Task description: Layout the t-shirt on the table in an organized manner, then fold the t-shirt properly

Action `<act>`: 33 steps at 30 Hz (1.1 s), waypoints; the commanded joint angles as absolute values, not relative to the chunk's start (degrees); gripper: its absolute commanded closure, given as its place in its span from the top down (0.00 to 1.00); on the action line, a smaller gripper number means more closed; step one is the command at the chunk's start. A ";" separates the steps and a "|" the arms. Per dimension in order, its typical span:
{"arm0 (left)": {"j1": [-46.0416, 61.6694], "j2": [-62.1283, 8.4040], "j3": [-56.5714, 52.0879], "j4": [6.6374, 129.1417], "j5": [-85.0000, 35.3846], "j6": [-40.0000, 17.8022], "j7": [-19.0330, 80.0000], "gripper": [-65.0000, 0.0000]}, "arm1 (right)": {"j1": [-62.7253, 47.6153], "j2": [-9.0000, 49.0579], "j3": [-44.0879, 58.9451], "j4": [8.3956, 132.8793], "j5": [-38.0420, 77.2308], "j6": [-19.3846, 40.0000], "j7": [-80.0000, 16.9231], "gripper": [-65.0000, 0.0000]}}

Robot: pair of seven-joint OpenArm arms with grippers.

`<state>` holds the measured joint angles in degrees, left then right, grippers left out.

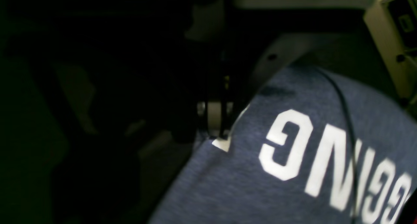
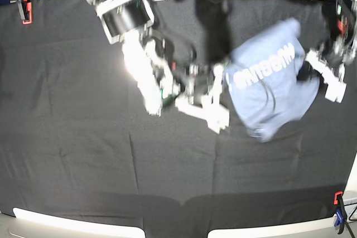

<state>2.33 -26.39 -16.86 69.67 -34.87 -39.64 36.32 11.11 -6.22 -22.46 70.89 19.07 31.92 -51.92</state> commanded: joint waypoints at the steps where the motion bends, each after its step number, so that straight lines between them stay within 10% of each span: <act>1: 0.73 -27.33 -15.73 70.13 -35.35 -40.00 34.15 0.00 | 10.68 -6.94 -22.70 72.38 19.66 32.67 -52.05 0.00; 17: -2.17 -30.68 -13.23 78.32 -39.53 -39.75 39.92 0.00 | -9.61 -6.83 -10.46 102.59 16.69 29.71 -51.27 0.00; 33: 29.65 -30.17 -37.32 102.80 -45.84 -34.46 43.09 0.00 | -37.67 -6.83 8.75 132.18 20.10 29.71 -57.63 0.00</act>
<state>29.80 -29.17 -36.95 101.91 -45.15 -34.48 44.01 -37.71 -6.70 8.71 131.09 19.25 29.36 -58.54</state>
